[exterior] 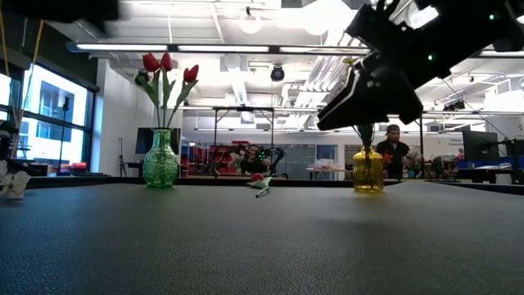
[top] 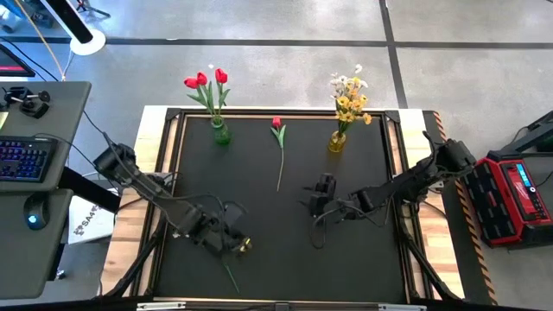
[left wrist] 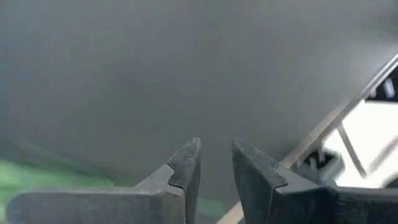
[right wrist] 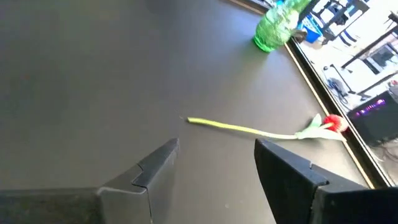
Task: Sort flowers into vase by color
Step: Put the white flowers into the yellow flower vase
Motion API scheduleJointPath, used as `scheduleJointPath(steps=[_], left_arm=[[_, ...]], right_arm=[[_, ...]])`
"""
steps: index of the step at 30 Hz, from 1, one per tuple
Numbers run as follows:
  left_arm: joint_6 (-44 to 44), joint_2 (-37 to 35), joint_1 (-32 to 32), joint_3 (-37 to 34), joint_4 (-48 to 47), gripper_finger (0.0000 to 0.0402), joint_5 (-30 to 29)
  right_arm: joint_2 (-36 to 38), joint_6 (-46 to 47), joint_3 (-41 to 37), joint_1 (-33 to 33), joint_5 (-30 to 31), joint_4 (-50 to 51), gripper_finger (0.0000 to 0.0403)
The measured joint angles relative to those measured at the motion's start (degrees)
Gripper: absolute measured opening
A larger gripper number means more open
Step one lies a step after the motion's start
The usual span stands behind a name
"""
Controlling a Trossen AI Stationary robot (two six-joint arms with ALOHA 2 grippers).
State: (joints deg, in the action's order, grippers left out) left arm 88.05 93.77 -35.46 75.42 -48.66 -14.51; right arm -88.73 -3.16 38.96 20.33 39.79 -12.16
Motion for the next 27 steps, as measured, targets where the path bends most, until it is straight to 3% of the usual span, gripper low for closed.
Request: scheduleJointPath(steps=[3,13,21,27], left_arm=[[8.43,1.78,-1.82,-0.44,3.47,0.0093,7.81],[33.39,6.01,-5.97,-0.46,3.82,0.0105,8.73],[41.45,9.09,-8.39,-0.49,0.7,0.0117,15.29],[44.52,9.19,-11.01,-0.79,-2.73,0.0186,15.39]], right_arm=[[0.0,-2.75,-0.02,-1.23,-0.03,0.64,0.0197],[0.02,-10.85,-0.02,-5.72,-0.16,-2.25,0.0197],[0.02,-11.24,-1.36,-8.99,-1.33,-2.66,0.0197],[0.02,-10.7,-2.67,-8.76,-1.51,-2.88,0.0197]])
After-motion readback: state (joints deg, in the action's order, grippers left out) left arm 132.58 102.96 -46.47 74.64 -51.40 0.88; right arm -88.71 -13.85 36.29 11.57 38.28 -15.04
